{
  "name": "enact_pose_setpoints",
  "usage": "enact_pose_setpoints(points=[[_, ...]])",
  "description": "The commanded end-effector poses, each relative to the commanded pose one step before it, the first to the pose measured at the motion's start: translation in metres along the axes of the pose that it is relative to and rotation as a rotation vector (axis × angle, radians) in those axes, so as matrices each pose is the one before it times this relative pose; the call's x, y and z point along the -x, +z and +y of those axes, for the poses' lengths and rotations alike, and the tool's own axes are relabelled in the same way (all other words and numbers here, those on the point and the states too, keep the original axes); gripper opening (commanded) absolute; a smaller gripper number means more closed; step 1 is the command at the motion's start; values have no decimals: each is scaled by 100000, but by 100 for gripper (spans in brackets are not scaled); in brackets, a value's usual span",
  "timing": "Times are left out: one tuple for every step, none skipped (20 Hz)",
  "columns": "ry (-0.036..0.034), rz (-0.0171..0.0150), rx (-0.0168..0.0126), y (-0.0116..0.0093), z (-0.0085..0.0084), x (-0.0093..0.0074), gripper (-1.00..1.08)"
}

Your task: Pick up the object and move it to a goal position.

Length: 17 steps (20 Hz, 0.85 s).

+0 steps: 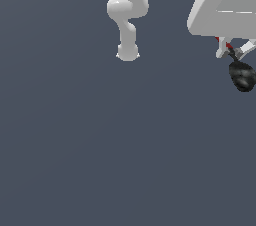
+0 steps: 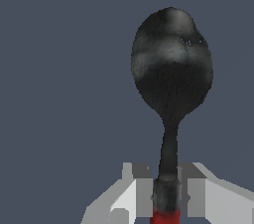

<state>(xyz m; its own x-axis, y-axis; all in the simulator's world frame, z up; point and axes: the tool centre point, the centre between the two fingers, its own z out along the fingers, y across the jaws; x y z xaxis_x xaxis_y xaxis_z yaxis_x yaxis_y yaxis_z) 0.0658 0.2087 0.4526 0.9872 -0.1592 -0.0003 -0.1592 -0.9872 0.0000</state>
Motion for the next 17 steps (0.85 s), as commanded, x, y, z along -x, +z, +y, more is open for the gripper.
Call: enact_pose_setpoints(points=[[30, 25, -5, -403, -273, -108, -100], [0, 0, 0, -110, -83, -35, -100], [0, 0, 0, -96, -73, -31, -100], [-69, 4, 7, -84, -111, -4, -100], [0, 0, 0, -73, -55, -24, -100], [0, 0, 0, -63, -47, -22, -100], [0, 0, 0, -54, -41, -19, -100], [0, 0, 0, -46, -35, -16, -100], [0, 0, 0, -39, -29, -14, -100], [0, 0, 0, -33, -24, -12, -100], [0, 0, 0, -27, -20, -10, -100], [0, 0, 0, -22, -16, -8, -100], [0, 0, 0, -17, -13, -6, -100], [0, 0, 0, -13, -10, -5, -100], [0, 0, 0, -9, -7, -3, -100], [0, 0, 0, -5, -4, -2, -100], [0, 0, 0, -2, -1, -1, -100]])
